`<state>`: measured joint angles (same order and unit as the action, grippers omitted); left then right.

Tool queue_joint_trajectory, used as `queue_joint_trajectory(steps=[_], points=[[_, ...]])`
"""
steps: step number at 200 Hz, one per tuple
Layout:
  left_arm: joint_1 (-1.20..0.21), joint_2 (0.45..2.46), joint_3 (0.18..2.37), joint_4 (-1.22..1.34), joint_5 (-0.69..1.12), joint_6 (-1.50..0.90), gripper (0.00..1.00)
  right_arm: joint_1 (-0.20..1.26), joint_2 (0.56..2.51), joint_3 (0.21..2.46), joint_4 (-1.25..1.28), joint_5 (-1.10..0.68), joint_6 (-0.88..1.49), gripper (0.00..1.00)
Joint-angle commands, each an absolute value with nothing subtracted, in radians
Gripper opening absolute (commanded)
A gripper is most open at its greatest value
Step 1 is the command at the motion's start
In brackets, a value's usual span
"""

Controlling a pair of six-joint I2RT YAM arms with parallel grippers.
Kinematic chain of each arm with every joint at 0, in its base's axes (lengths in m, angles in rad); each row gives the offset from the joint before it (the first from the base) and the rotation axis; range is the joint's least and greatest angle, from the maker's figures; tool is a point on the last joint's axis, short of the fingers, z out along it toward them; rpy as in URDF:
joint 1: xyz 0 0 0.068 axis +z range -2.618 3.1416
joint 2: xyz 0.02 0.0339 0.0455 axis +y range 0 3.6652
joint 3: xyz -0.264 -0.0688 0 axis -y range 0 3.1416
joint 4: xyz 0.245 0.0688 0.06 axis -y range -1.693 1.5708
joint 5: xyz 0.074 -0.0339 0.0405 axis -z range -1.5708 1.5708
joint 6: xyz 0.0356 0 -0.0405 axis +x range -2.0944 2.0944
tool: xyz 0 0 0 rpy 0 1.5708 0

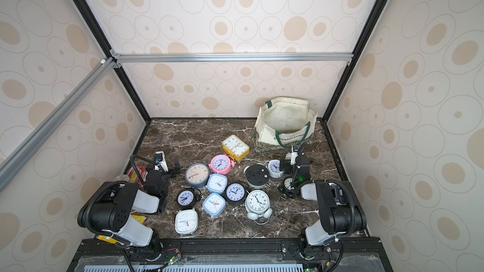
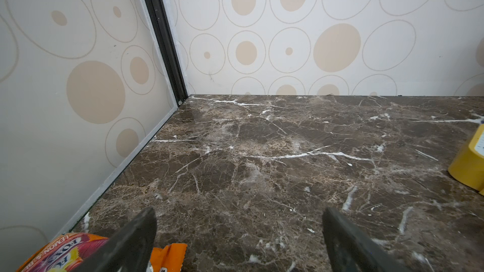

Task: Put the alarm clock into the canvas bag
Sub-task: Move the alarm to the center of the board.

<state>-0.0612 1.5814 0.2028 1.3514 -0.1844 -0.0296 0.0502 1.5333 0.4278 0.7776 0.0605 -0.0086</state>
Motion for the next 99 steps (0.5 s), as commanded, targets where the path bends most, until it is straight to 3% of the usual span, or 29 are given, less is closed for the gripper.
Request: queue_joint_trajectory(steps=[1, 59, 88, 99], points=[[-0.051, 1.580, 0.225, 1.357, -0.179, -0.016, 0.98, 0.046, 1.542, 0.433, 0.783, 0.066, -0.020, 1.00], [-0.035, 1.552, 0.213, 1.359, -0.190, -0.038, 0.98, 0.046, 1.540, 0.430, 0.785, 0.066, -0.020, 1.00], [-0.036, 1.405, 0.283, 1.066, -0.361, -0.096, 0.98, 0.046, 1.505, 0.398, 0.842, 0.100, -0.012, 1.00], [-0.036, 1.357, 0.335, 0.918, -0.400, -0.128, 0.98, 0.047, 1.428, 0.413, 0.721, 0.153, 0.014, 1.00]])
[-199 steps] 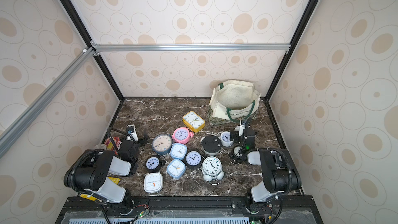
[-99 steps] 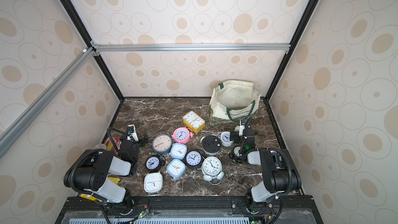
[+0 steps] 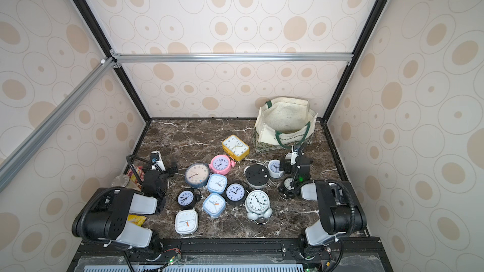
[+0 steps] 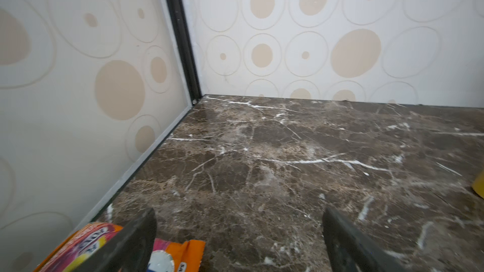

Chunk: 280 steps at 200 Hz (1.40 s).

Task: Put the alarm clock into the canvas bag
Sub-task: Move the alarm to the center of the board.

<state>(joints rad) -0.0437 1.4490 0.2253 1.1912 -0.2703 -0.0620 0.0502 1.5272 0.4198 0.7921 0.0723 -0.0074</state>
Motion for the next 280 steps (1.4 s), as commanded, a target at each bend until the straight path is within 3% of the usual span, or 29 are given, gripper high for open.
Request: queue_joint_trajectory(steps=[1, 14, 45, 70, 105, 119, 150, 178, 199, 219, 246, 280], points=[[-0.037, 1.352, 0.338, 0.905, -0.403, -0.131, 0.98, 0.046, 1.420, 0.417, 0.706, 0.158, 0.016, 1.00], [-0.037, 1.301, 0.372, 0.796, -0.409, -0.161, 0.98, 0.047, 1.332, 0.447, 0.575, 0.180, 0.034, 1.00], [-0.041, 1.163, 0.493, 0.415, -0.450, -0.393, 0.98, 0.052, 1.152, 0.436, 0.528, 0.241, 0.173, 1.00], [-0.045, 1.106, 0.582, 0.143, -0.372, -0.533, 0.98, 0.051, 1.074, 0.522, 0.277, 0.298, 0.448, 1.00], [-0.066, 1.070, 0.703, -0.114, -0.177, -0.593, 0.98, 0.024, 1.058, 0.668, -0.134, 0.210, 0.715, 1.00], [-0.101, 1.054, 0.731, -0.177, -0.143, -0.565, 0.98, 0.009, 1.016, 0.672, -0.220, 0.095, 0.699, 1.00], [-0.164, 1.000, 0.737, -0.217, 0.028, -0.536, 0.98, 0.009, 0.776, 0.570, -0.338, -0.050, 0.667, 0.99], [-0.278, 1.009, 0.758, -0.245, 0.131, -0.510, 0.97, 0.011, 0.609, 0.561, -0.609, -0.139, 0.650, 0.90], [-0.409, 1.040, 0.769, -0.236, 0.168, -0.504, 0.95, 0.050, 0.630, 0.553, -0.740, -0.260, 0.632, 0.78], [-0.552, 1.085, 0.775, -0.211, 0.188, -0.514, 0.92, 0.051, 0.603, 0.507, -0.800, -0.325, 0.640, 0.73], [-0.722, 1.159, 0.794, -0.196, 0.192, -0.520, 0.84, 0.096, 0.537, 0.412, -0.775, -0.458, 0.702, 0.70], [-0.831, 1.261, 0.788, -0.144, 0.244, -0.529, 0.81, 0.169, 0.573, 0.353, -0.666, -0.522, 0.744, 0.70]])
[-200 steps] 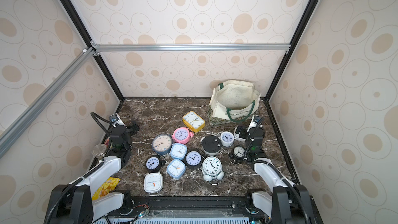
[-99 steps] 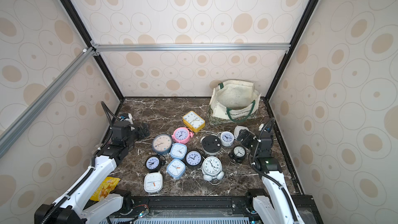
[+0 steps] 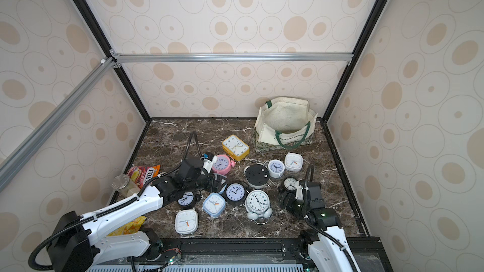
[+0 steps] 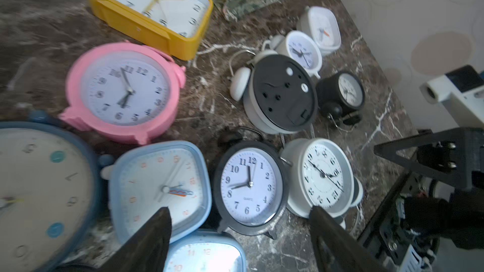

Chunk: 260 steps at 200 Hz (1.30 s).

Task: Put the alarm clock into the canvas bag
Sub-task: Move the alarm to the center of the board.

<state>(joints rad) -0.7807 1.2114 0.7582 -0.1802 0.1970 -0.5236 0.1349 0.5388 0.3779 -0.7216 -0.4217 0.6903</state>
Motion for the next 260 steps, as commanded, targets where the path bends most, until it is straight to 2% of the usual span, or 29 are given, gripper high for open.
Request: queue_joint_trajectory(steps=[1, 77, 114, 134, 185, 224, 241, 260], points=[[-0.833, 1.264, 0.789, -0.142, 0.245, -0.530, 0.81, 0.170, 0.576, 0.351, -0.660, -0.525, 0.747, 0.70], [-0.862, 1.356, 0.808, -0.091, 0.275, -0.587, 0.83, 0.411, 0.922, 0.369, -0.279, -0.495, 0.866, 0.67], [-0.848, 1.382, 0.845, -0.145, 0.246, -0.626, 0.82, 0.437, 1.142, 0.449, -0.085, -0.502, 0.865, 0.62], [-0.822, 1.377, 0.852, -0.137, 0.258, -0.643, 0.81, 0.443, 1.291, 0.516, 0.035, -0.530, 0.868, 0.54], [-0.746, 1.366, 0.857, -0.149, 0.281, -0.640, 0.81, 0.477, 1.601, 0.709, 0.261, -0.579, 0.862, 0.49], [-0.731, 1.340, 0.874, -0.213, 0.278, -0.580, 0.82, 0.476, 1.511, 0.767, 0.111, -0.511, 0.773, 0.52], [-0.732, 1.323, 0.852, -0.180, 0.342, -0.572, 0.84, 0.476, 1.448, 0.766, 0.000, -0.499, 0.721, 0.58], [-0.737, 1.319, 0.840, -0.173, 0.369, -0.532, 0.89, 0.475, 1.348, 0.742, -0.127, -0.463, 0.675, 0.70]])
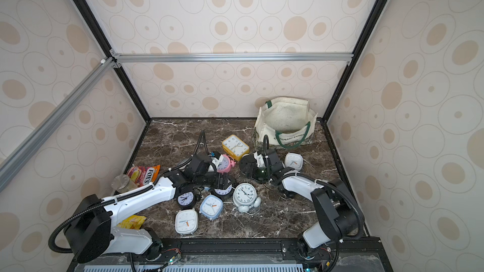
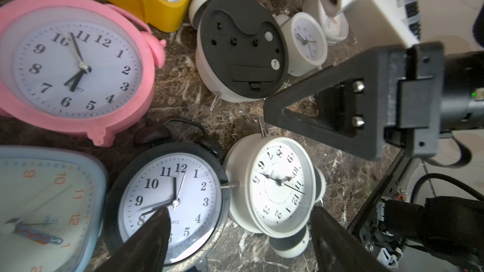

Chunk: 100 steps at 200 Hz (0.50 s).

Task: Put the alarm clock into the canvas bag
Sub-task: Move the alarm to the center of the board.

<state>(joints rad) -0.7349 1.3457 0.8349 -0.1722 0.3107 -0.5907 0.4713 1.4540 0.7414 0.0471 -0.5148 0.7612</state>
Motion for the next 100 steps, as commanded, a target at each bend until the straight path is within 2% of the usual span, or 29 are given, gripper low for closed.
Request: queue_joint_trajectory(steps=[1, 13, 21, 50, 68, 100], points=[[-0.738, 1.320, 0.840, -0.174, 0.369, -0.530, 0.89, 0.475, 1.342, 0.739, -0.136, -0.461, 0.673, 0.70], [-0.750, 1.328, 0.853, -0.188, 0.364, -0.508, 0.91, 0.473, 1.267, 0.720, -0.239, -0.410, 0.665, 0.76], [-0.763, 1.338, 0.862, -0.192, 0.361, -0.500, 0.91, 0.470, 1.217, 0.713, -0.321, -0.388, 0.663, 0.77], [-0.798, 1.400, 0.882, -0.180, 0.381, -0.491, 0.87, 0.469, 1.018, 0.595, -0.421, -0.457, 0.749, 0.70], [-0.805, 1.423, 0.884, -0.147, 0.378, -0.497, 0.84, 0.474, 0.856, 0.501, -0.444, -0.505, 0.851, 0.59], [-0.812, 1.485, 0.915, -0.116, 0.380, -0.500, 0.82, 0.517, 0.596, 0.359, -0.472, -0.517, 1.001, 0.52]])
